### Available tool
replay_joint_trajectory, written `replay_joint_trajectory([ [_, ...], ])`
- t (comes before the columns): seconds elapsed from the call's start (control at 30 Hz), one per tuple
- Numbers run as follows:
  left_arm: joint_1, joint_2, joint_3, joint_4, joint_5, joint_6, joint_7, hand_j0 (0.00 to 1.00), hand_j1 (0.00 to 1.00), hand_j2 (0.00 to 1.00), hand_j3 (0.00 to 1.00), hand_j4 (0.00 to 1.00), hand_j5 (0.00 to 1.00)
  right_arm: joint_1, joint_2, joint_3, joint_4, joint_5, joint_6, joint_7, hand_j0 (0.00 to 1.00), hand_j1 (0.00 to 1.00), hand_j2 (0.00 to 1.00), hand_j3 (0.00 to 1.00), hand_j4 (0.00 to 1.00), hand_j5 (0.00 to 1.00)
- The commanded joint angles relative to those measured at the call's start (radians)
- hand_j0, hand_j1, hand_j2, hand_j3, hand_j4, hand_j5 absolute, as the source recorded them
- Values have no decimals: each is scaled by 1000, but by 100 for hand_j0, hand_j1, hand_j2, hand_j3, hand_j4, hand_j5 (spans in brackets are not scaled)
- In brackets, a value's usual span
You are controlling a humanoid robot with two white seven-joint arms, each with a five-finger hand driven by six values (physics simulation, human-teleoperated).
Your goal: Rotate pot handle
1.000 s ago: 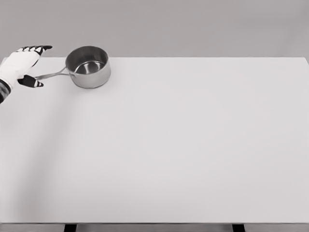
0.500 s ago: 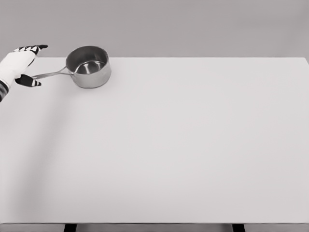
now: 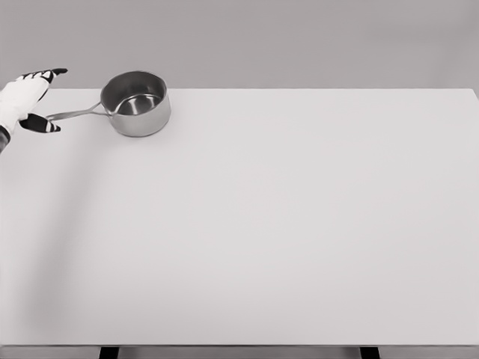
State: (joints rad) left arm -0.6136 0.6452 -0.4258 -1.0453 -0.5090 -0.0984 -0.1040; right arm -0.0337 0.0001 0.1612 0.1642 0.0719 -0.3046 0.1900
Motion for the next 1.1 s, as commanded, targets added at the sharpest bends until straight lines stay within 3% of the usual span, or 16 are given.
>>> replay_joint_trajectory([
  [0.0, -2, -1, 1, 1, 7, -26, 0, 100, 100, 100, 100, 100, 100, 0, 0, 0, 0, 0, -1, 0, 100, 100, 100, 100, 100, 100],
  [0.37, 0, -2, 1, -5, 23, -40, 1, 100, 100, 100, 100, 100, 100, 0, 0, 0, 0, 0, -1, 0, 100, 100, 100, 100, 100, 100],
  [1.07, -38, -30, 1, 85, 29, -41, 1, 100, 100, 100, 100, 100, 100, 0, 0, 0, 0, 0, -1, 0, 100, 100, 100, 100, 100, 100],
])
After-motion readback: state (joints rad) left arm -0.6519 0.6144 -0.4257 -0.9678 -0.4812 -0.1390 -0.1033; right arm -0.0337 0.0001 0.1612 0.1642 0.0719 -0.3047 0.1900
